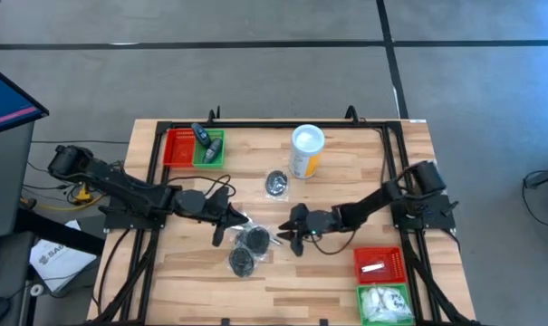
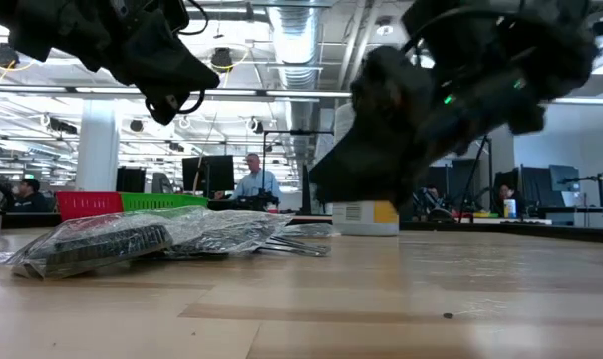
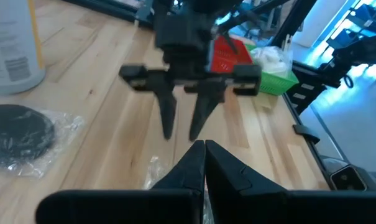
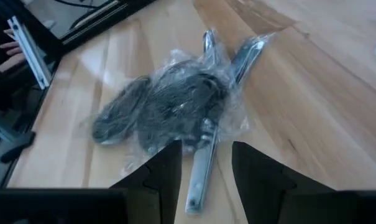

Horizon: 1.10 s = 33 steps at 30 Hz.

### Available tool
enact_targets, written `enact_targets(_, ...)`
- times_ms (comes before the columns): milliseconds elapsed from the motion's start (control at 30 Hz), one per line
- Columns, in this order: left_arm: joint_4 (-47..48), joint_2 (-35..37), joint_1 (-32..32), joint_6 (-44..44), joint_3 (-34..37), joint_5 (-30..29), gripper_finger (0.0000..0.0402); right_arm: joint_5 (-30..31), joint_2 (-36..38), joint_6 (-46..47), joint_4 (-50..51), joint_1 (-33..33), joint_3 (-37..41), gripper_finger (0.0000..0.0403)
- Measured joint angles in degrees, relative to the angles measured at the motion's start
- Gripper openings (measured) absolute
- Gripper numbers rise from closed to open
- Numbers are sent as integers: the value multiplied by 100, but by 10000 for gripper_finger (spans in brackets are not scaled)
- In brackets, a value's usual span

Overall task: Pick & Place Travel size toiletries
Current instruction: Put the black hairbrush into the top red bin

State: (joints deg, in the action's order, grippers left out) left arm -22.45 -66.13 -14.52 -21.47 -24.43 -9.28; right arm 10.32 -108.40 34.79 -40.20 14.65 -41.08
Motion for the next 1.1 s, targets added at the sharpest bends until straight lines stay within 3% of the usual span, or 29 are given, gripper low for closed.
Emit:
enact_targets(167,-35,0,1,4,-2,-22,3,-530,-609,148,-751,-234,-214,132)
enact_targets(400,-45,0,2,15,-7,-22,3,-1049,-1105,161,-913,-325,-624,132)
enact_targets(767,-47,0,2,17,-9,-17,3,-1101,-1180,121,-653,-428,-791,132)
enact_targets(1100,-46,-1,2,18,-10,-14,3,-1203,-1169,105,-1002,-547,-763,132)
